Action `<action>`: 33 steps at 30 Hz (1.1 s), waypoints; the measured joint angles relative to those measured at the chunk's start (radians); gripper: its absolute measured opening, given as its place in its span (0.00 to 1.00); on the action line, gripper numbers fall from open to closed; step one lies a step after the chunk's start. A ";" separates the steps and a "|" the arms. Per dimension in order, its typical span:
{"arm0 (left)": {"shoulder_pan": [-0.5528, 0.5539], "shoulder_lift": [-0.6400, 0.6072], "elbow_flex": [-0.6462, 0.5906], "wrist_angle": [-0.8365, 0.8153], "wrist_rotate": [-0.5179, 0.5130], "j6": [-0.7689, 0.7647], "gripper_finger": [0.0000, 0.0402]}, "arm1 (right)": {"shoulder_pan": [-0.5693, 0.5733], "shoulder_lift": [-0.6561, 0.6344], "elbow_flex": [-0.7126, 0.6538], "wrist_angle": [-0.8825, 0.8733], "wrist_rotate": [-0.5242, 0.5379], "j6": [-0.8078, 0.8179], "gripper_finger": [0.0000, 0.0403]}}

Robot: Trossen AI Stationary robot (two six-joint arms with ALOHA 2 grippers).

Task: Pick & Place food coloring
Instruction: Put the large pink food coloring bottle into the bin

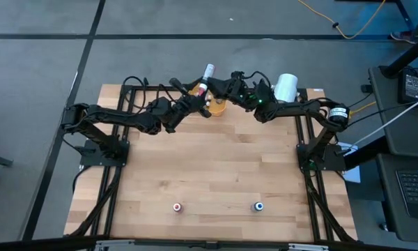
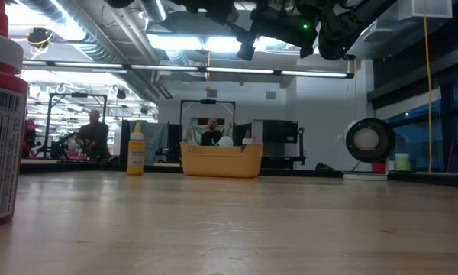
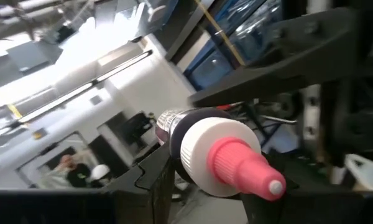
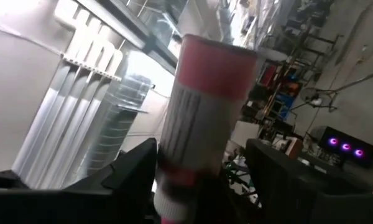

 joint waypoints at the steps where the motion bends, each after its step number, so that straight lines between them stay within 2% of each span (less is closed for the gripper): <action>1: 0.001 -0.001 0.007 0.002 -0.013 0.016 0.36 | -0.006 0.000 0.000 0.009 -0.019 0.000 0.62; 7: 0.015 -0.001 0.032 -0.003 -0.046 0.070 0.36 | -0.035 -0.022 0.000 0.016 -0.129 -0.052 0.60; 10: 0.016 -0.001 0.056 -0.006 -0.111 0.089 0.36 | -0.065 -0.042 0.000 -0.009 -0.207 -0.105 0.60; 15: 0.016 -0.015 0.111 -0.049 -0.213 0.096 0.36 | -0.138 -0.103 0.000 -0.196 -0.354 -0.223 0.60; 18: 0.015 -0.019 0.155 -0.198 -0.259 0.021 0.36 | -0.179 -0.166 0.000 -0.342 -0.388 -0.336 0.60; 21: 0.016 -0.019 0.223 -0.421 -0.277 -0.143 0.36 | -0.218 -0.231 0.000 -0.506 -0.403 -0.466 0.60; 24: 0.020 -0.019 0.294 -0.663 -0.235 -0.377 0.36 | -0.257 -0.294 0.000 -0.629 -0.404 -0.575 0.60; 28: 0.057 -0.019 0.383 -0.931 -0.098 -0.720 0.36 | -0.312 -0.366 0.000 -0.707 -0.409 -0.679 0.60; 33: 0.149 -0.014 0.481 -1.158 0.203 -1.014 0.36 | -0.367 -0.434 0.000 -0.785 -0.412 -0.762 0.60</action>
